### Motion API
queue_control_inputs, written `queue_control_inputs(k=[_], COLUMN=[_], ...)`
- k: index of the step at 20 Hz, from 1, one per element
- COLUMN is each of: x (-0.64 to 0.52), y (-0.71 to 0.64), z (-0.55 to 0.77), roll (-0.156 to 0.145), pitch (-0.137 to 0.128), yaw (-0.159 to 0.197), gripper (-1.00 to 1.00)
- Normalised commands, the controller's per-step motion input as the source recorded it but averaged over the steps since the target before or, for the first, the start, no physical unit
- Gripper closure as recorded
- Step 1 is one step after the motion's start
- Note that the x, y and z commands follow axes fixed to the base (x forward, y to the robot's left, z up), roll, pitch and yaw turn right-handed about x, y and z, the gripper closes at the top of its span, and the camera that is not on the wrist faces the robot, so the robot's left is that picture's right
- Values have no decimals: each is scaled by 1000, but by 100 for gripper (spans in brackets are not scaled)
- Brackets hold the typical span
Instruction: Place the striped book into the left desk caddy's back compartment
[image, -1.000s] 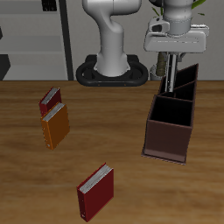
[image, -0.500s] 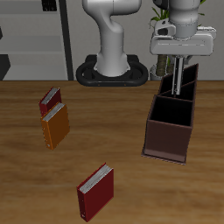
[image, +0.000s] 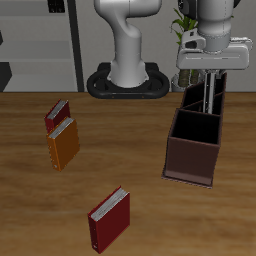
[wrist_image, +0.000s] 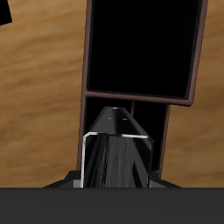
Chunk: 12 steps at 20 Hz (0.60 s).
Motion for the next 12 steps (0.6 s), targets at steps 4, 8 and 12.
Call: queue_control_inputs(k=[4,8,12], x=[86,127,137], y=[127,36,7], z=[-176,-119,-165], roll=[23,8,-9], pitch=[34,14,46], yaw=[7,1,-8], gripper=[100,100,100])
